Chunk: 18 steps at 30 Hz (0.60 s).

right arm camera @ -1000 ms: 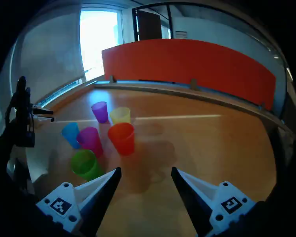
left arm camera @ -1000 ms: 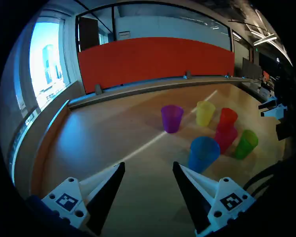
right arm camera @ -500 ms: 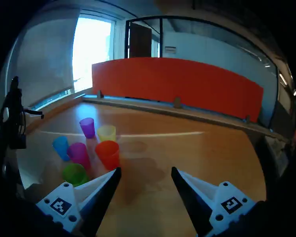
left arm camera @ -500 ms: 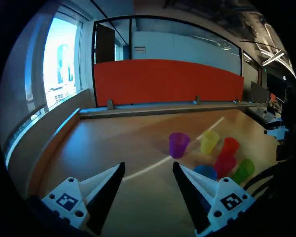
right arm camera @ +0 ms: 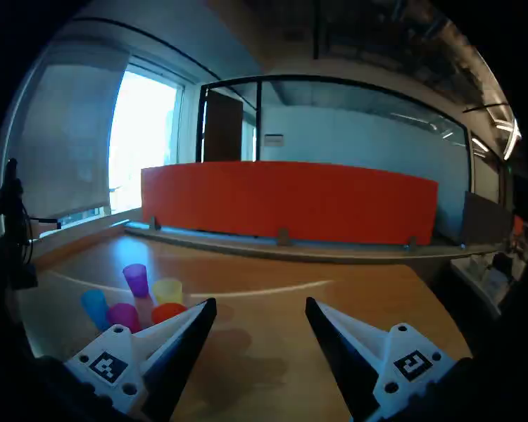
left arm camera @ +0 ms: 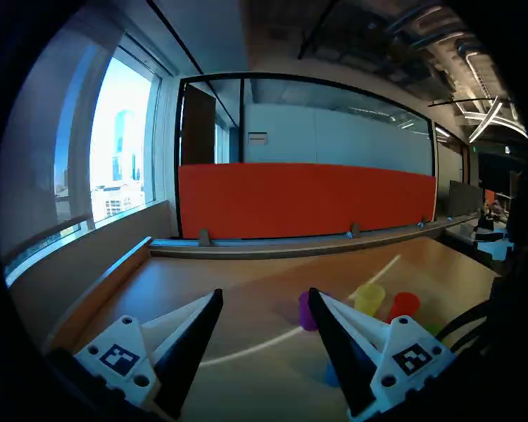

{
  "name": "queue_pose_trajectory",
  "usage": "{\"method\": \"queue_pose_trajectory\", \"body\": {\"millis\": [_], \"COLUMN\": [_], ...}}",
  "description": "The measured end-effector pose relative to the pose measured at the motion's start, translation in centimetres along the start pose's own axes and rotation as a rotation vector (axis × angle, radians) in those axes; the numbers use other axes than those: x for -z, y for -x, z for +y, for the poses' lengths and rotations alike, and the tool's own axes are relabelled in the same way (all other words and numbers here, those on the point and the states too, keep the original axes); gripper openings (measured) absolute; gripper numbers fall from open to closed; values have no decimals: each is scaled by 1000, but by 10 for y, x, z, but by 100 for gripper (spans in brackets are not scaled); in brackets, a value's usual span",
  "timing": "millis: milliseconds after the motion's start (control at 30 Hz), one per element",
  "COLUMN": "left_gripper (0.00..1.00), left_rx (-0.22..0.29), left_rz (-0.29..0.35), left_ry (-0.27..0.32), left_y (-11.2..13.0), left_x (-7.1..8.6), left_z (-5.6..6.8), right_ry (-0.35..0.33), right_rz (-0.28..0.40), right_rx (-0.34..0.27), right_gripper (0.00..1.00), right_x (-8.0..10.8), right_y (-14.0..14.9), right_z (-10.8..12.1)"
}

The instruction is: Pour water

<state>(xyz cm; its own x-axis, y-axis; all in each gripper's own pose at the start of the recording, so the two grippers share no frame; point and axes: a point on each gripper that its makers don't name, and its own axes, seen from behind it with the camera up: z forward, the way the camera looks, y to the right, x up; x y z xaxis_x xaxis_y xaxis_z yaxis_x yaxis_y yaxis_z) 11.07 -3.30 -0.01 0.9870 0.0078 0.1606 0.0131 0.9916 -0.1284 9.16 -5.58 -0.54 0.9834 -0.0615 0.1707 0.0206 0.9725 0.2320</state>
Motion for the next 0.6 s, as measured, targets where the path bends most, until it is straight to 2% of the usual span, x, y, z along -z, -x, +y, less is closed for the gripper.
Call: {"method": "queue_pose_trajectory", "body": {"millis": [100,333,600], "left_gripper": [90,90,90], "left_rx": [5,0,-6], "left_rz": [40,114,177], "left_ry": [-4,-36,-72], "left_y": [-6,-15,-28], "left_x": [3,7,11], "left_z": [4,4,-1], "right_ry": [24,104,162], "right_rz": [61,165,227], "right_rx": [4,14,-16], "right_gripper": [98,98,98], "right_x": [3,12,17], "right_y": [-10,-31,-40], "right_z": [6,26,42]}}
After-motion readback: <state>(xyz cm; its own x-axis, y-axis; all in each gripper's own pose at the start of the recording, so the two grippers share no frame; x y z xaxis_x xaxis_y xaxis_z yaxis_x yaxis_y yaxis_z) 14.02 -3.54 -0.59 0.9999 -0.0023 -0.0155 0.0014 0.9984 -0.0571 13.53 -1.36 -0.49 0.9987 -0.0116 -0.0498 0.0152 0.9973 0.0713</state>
